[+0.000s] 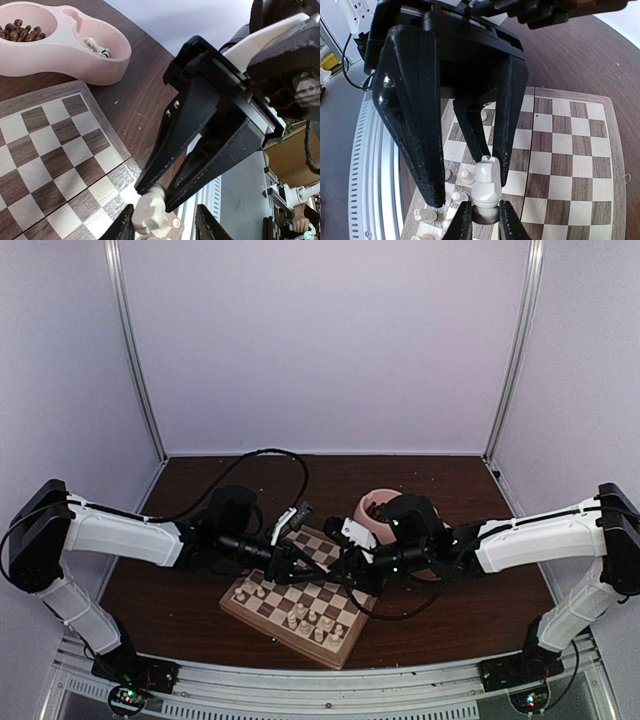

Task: Set up the chess pieces on the board
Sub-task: Pass from the right arm to the left

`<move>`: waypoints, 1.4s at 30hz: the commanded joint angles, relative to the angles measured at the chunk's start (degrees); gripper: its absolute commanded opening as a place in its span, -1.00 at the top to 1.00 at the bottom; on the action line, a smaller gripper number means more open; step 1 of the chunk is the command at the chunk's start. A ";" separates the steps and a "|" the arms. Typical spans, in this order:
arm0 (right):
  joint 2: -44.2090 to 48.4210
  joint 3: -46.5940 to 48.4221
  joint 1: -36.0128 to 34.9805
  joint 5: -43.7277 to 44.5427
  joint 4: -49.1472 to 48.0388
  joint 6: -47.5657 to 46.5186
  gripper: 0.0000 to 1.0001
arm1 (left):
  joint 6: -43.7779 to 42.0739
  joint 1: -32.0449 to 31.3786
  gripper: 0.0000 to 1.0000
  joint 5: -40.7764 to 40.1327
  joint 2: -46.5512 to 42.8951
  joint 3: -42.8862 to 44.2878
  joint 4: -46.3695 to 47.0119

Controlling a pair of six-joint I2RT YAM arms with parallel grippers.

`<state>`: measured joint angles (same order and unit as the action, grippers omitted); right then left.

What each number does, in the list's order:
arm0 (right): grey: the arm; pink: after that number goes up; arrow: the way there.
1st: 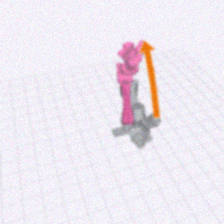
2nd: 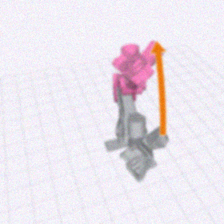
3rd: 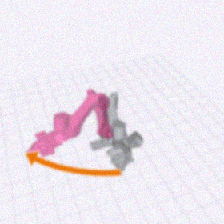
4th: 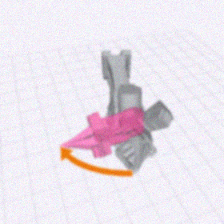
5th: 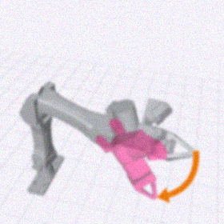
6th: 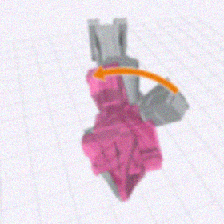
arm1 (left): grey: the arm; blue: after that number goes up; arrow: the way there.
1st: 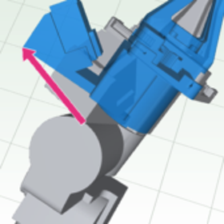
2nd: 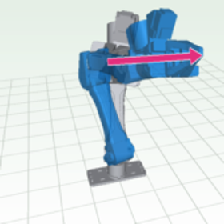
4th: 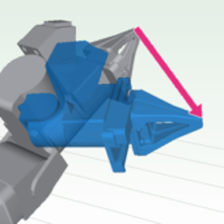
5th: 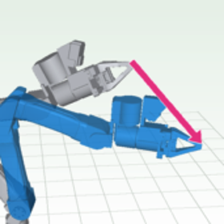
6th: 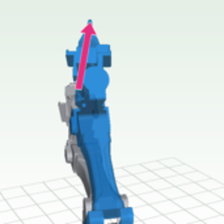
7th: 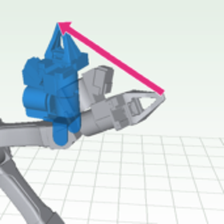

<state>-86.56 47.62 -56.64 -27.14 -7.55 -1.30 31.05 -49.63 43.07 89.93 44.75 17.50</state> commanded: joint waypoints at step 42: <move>-0.22 0.48 -0.05 -0.55 -0.08 -0.43 0.59 | -2.69 -0.30 0.70 -1.91 -4.55 -1.10 0.81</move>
<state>-86.83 47.64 -56.66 -28.73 -8.16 -1.43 30.28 -49.50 41.15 87.70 43.70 16.27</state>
